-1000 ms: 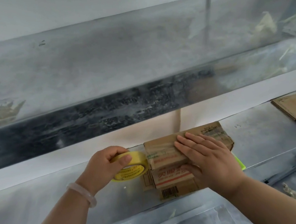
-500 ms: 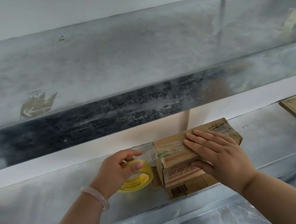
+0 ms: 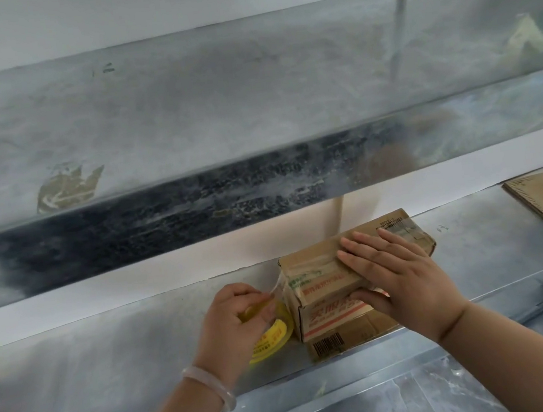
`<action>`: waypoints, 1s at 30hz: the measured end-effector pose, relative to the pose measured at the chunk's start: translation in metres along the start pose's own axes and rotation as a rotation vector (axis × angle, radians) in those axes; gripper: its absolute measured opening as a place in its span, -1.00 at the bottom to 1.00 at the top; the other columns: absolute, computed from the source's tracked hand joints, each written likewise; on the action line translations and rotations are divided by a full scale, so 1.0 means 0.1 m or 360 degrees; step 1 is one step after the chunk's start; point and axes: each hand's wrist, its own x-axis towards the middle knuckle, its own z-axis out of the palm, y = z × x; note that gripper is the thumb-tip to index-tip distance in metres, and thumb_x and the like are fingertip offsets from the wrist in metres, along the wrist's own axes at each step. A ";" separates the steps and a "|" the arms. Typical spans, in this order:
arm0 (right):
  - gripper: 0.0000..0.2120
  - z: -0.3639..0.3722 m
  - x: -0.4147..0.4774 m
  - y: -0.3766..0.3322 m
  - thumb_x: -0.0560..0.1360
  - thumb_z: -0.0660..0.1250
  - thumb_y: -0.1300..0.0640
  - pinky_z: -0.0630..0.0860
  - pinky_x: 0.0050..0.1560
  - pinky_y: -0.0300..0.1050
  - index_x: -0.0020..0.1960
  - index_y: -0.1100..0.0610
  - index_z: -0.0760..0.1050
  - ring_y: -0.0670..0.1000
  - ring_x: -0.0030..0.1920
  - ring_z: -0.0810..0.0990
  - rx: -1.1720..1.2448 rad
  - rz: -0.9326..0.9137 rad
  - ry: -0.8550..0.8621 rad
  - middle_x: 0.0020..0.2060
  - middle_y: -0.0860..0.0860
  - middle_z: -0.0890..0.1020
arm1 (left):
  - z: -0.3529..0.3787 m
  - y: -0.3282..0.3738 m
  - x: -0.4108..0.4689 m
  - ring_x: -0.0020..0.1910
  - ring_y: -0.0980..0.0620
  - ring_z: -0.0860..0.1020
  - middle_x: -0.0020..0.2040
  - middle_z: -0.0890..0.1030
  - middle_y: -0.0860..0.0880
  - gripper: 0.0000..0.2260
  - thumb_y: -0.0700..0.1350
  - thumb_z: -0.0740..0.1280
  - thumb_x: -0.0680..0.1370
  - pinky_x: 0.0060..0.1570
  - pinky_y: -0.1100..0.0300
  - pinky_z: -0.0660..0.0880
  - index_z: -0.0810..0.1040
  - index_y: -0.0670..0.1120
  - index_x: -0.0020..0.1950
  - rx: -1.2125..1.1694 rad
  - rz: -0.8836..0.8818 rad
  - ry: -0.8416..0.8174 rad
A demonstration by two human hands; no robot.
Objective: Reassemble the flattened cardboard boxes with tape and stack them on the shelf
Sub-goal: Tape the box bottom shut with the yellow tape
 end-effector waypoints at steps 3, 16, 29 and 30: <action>-0.44 -0.03 0.02 0.01 0.56 0.30 -0.14 0.30 0.43 0.23 0.47 0.10 0.37 0.05 0.48 0.32 -0.0047 -0.0005 -0.0024 0.45 0.02 0.40 | 0.04 0.05 0.02 -0.05 0.26 0.51 -0.07 0.54 0.20 -0.77 -0.08 0.50 0.42 -0.08 0.44 0.36 0.58 0.26 -0.28 0.0102 0.0078 0.0035; -0.76 0.13 -0.70 0.37 0.59 0.14 0.01 0.46 0.06 -0.07 0.18 0.04 0.46 0.03 0.01 0.45 -0.0026 0.1706 -0.0835 0.04 0.01 0.49 | 0.08 0.09 -0.01 -0.05 0.27 0.52 -0.08 0.57 0.19 -0.77 -0.12 0.48 0.44 -0.15 0.55 0.32 0.61 0.24 -0.26 0.0119 0.0104 0.0044; -0.82 -0.71 -0.47 -0.35 0.65 0.10 0.14 0.41 -0.35 -0.01 0.20 0.09 0.40 0.06 -0.35 0.46 0.0801 0.2103 0.0270 -0.27 0.09 0.55 | 0.00 0.18 -0.06 -0.17 0.24 0.55 -0.19 0.62 0.19 -0.86 -0.06 0.49 0.42 -0.24 0.40 0.35 0.61 0.19 -0.20 0.0104 -0.0031 0.0019; -0.80 -0.79 -0.41 -0.47 0.64 0.11 0.11 0.41 -0.38 -0.01 0.24 0.03 0.38 0.01 -0.39 0.46 0.0796 0.1884 0.0211 -0.31 0.03 0.55 | 0.00 0.17 -0.06 -0.16 0.25 0.55 -0.19 0.63 0.20 -0.86 -0.07 0.48 0.42 -0.21 0.39 0.36 0.61 0.19 -0.22 0.0105 -0.0022 0.0014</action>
